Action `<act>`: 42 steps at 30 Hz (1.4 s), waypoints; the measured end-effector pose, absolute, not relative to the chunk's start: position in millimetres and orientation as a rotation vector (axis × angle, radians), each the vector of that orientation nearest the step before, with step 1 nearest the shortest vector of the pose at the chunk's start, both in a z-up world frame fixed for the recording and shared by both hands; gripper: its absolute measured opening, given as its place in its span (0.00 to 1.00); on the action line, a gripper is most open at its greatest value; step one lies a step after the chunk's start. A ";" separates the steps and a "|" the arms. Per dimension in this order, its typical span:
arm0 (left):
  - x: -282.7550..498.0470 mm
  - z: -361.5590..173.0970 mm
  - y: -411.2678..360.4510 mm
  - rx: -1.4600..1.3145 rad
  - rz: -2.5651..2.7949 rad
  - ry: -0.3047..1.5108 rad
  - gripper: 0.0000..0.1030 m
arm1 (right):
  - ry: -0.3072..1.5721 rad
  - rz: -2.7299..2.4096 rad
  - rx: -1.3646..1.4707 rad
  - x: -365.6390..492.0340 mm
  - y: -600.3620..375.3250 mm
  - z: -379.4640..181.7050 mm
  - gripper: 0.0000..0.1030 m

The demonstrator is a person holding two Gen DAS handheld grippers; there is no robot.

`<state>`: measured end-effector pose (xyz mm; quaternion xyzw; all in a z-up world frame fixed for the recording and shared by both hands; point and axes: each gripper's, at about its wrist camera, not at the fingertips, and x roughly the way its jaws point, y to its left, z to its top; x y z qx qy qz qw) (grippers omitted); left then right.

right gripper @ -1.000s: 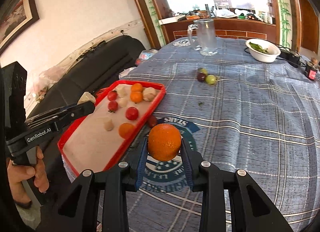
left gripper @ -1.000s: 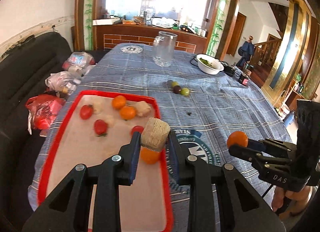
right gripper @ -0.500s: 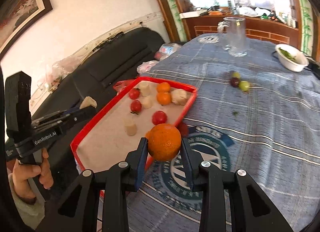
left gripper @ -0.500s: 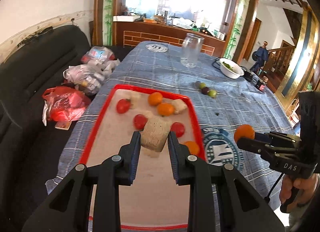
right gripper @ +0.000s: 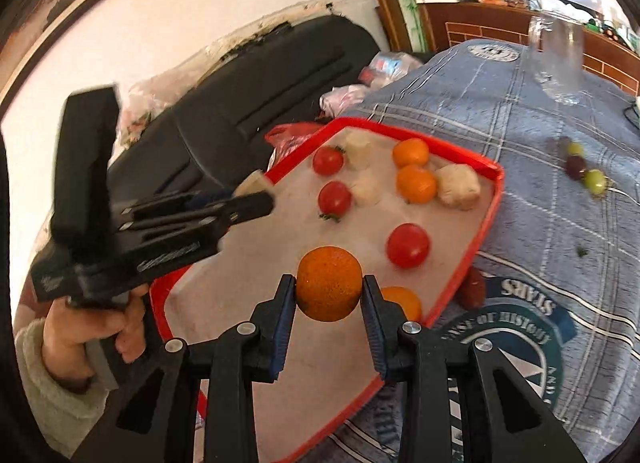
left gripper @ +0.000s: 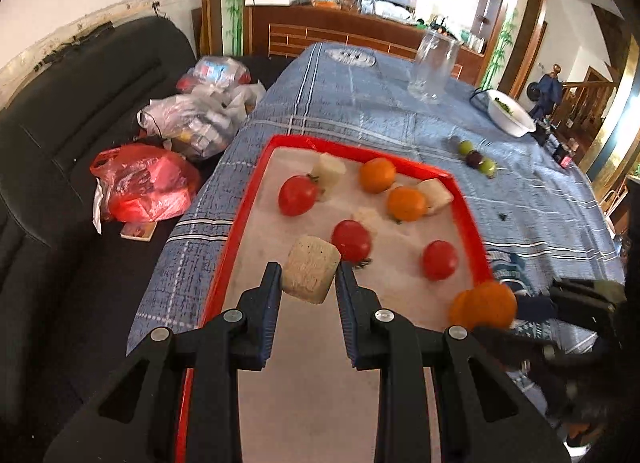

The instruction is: Organize fruits

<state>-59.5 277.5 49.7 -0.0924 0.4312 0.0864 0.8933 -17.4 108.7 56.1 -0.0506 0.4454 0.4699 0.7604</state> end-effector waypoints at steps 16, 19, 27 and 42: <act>-20.4 24.4 283.3 -0.160 0.209 1.040 0.25 | 1.019 1.027 -0.228 -30.9 144.7 25.3 0.32; -19.2 23.7 283.3 -0.154 0.208 1.047 0.25 | 1.021 1.024 -0.223 -29.5 143.2 23.4 0.32; -17.1 23.9 280.8 -0.141 0.219 1.052 0.25 | 1.017 1.011 -0.206 -29.7 137.9 25.3 0.35; -36.8 29.4 281.6 -0.207 0.226 1.002 0.67 | 0.997 1.010 -0.142 -38.5 110.7 41.7 0.60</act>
